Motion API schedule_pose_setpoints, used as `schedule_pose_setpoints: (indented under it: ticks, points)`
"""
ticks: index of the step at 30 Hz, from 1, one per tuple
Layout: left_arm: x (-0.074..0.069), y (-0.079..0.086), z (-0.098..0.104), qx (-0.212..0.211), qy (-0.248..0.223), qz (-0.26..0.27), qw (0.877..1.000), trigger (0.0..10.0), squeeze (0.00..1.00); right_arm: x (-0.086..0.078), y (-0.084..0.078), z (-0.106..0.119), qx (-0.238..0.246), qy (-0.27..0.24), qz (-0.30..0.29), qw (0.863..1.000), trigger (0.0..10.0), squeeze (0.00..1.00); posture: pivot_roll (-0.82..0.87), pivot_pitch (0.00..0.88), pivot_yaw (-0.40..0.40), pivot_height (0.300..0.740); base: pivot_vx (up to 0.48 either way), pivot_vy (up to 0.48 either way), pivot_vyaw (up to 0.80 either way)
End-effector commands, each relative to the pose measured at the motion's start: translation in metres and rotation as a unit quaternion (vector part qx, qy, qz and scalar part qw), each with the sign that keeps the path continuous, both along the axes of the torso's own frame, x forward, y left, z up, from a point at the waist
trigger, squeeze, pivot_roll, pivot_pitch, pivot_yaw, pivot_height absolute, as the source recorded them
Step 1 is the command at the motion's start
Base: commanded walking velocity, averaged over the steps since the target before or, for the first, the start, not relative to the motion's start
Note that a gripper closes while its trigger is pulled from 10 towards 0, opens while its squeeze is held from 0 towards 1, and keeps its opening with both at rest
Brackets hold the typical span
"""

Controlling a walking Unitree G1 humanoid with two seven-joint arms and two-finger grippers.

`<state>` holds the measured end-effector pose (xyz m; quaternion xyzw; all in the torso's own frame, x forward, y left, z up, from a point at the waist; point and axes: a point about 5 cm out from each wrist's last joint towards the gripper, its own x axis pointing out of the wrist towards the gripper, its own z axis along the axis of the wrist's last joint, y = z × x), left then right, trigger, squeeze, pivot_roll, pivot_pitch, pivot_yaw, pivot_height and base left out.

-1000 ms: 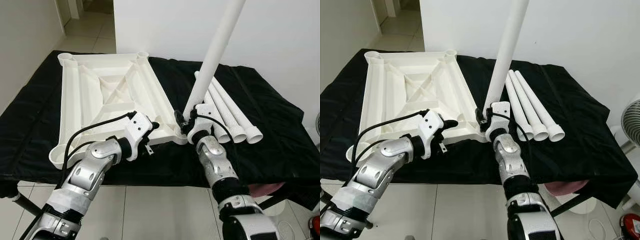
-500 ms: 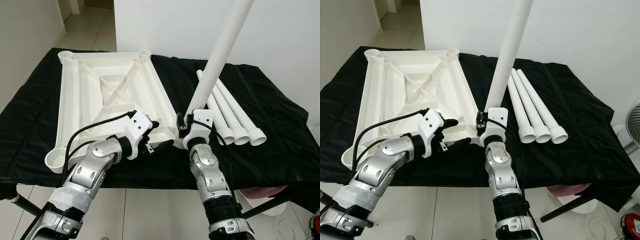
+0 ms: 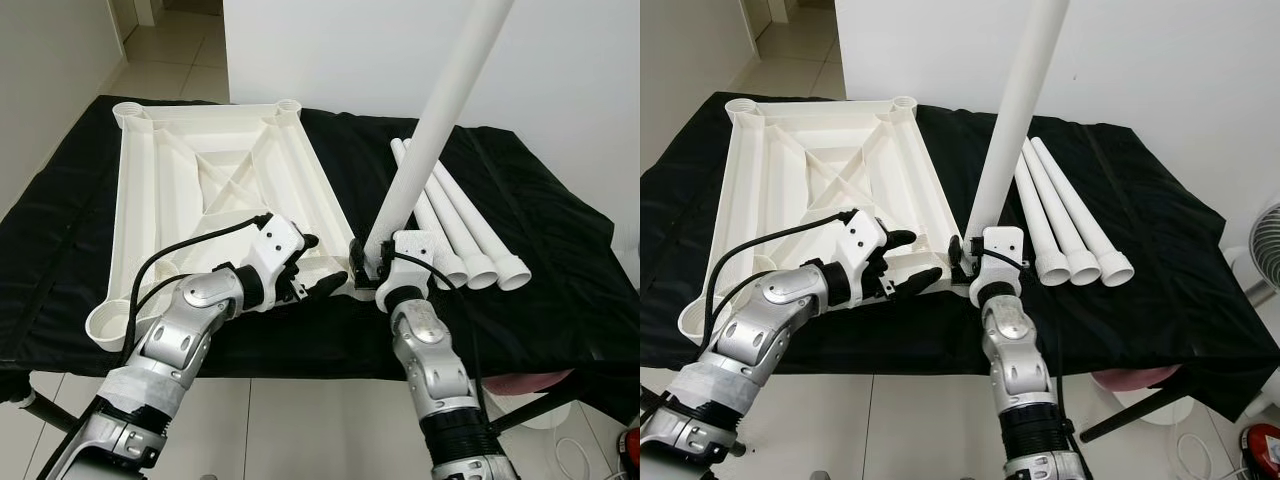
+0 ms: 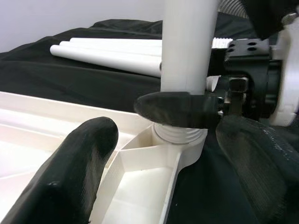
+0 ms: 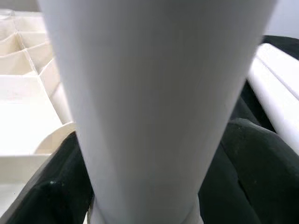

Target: Building children table

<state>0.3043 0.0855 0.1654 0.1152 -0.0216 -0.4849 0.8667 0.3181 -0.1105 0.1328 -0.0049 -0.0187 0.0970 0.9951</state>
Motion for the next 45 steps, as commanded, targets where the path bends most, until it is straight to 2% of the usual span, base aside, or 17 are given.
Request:
schedule_pose_setpoints:
  ticks: [1,3,4,6,9,11,13,14,16,20,21,23,24,35,36,44,45]
  points:
    - [0.001,0.000,-0.001,0.008,-0.001,-0.003,1.000,10.0,0.00,0.001,-0.002,-0.003,0.001,0.005,0.008,1.000,10.0,0.00,-0.05,0.000,-0.069,0.740,0.000,0.000,0.00]
    - [0.000,-0.001,-0.001,0.008,-0.003,-0.002,1.000,10.0,0.00,0.010,-0.010,-0.001,-0.011,0.002,0.065,0.998,10.0,0.00,-0.04,0.000,-0.069,0.740,0.000,0.000,0.00]
    - [0.000,-0.001,-0.001,0.008,-0.003,-0.002,1.000,10.0,0.00,0.010,-0.010,-0.001,-0.011,0.002,0.065,0.998,10.0,0.00,-0.04,0.000,-0.069,0.740,0.000,0.000,0.00]
    - [-0.002,-0.003,-0.003,0.011,-0.002,-0.003,1.000,10.0,0.00,0.019,-0.018,0.004,-0.040,-0.009,0.117,0.992,10.0,0.00,-0.04,0.000,-0.069,0.740,0.000,0.000,0.00]
    - [-0.003,-0.004,-0.004,0.013,-0.002,-0.004,1.000,10.0,0.00,0.022,-0.020,0.006,-0.049,-0.013,0.130,0.990,10.0,0.00,-0.04,0.000,-0.069,0.740,0.000,0.000,0.00]
    - [-0.006,-0.006,-0.006,0.013,0.000,-0.009,1.000,10.0,0.00,0.028,-0.020,0.010,-0.056,-0.013,0.170,0.984,10.0,0.00,-0.03,0.000,-0.071,0.740,0.000,0.000,0.00]
    - [-0.007,-0.007,-0.007,0.013,0.001,-0.012,1.000,10.0,0.00,0.029,-0.020,0.011,-0.058,-0.014,0.182,0.982,10.0,0.00,-0.03,0.000,-0.071,0.740,0.000,0.000,0.00]
    - [-0.009,-0.009,-0.008,0.011,0.006,-0.016,1.000,10.0,0.00,0.032,-0.019,0.012,-0.078,-0.017,0.198,0.977,10.0,0.00,-0.03,0.000,-0.074,0.740,0.000,0.000,0.00]
    - [-0.009,-0.009,-0.008,0.011,0.006,-0.016,1.000,10.0,0.00,0.032,-0.019,0.012,-0.078,-0.017,0.198,0.977,10.0,0.00,-0.03,0.000,-0.074,0.740,0.000,0.000,0.00]
    - [-0.021,-0.017,-0.015,0.011,0.013,-0.034,0.999,10.0,0.00,0.033,-0.015,0.006,-0.107,0.002,0.277,0.955,10.0,0.00,-0.02,0.000,-0.076,0.740,0.000,0.000,0.00]
    - [-0.023,-0.019,-0.016,0.011,0.014,-0.036,0.999,10.0,0.00,0.033,-0.014,0.003,-0.110,0.010,0.290,0.951,4.6,0.00,-0.01,0.000,-0.078,0.740,0.000,0.000,0.00]
    - [-0.023,-0.019,-0.016,0.011,0.015,-0.036,0.999,10.0,0.00,0.034,-0.015,0.000,-0.114,0.016,0.300,0.947,4.6,0.00,-0.01,0.000,-0.078,0.740,0.000,0.000,0.00]
    - [-0.023,-0.020,-0.016,0.010,0.015,-0.037,0.999,10.0,0.00,0.033,-0.015,-0.003,-0.112,0.021,0.305,0.945,0.0,0.00,-0.01,0.000,-0.081,0.740,0.000,0.000,0.00]
    - [-0.021,-0.019,-0.013,0.011,0.010,-0.036,0.999,10.0,0.00,0.032,-0.018,-0.015,-0.085,0.041,0.307,0.947,0.0,0.00,-0.01,0.000,-0.081,0.740,0.000,0.000,0.00]
    - [-0.021,-0.019,-0.013,0.011,0.010,-0.035,0.999,10.0,0.00,0.032,-0.019,-0.015,-0.072,0.042,0.297,0.951,10.0,0.00,-0.01,0.000,-0.083,0.740,0.000,0.000,0.00]
    - [-0.018,-0.018,-0.012,0.009,0.005,-0.027,1.000,10.0,0.00,0.031,-0.019,-0.017,-0.043,0.031,0.261,0.964,10.0,0.00,-0.01,0.000,-0.087,0.740,0.000,0.000,0.00]
    - [-0.018,-0.018,-0.012,0.010,0.004,-0.025,1.000,10.0,0.00,0.030,-0.019,-0.017,-0.038,0.026,0.239,0.970,10.0,0.00,-0.02,0.000,-0.088,0.740,0.000,0.000,0.00]
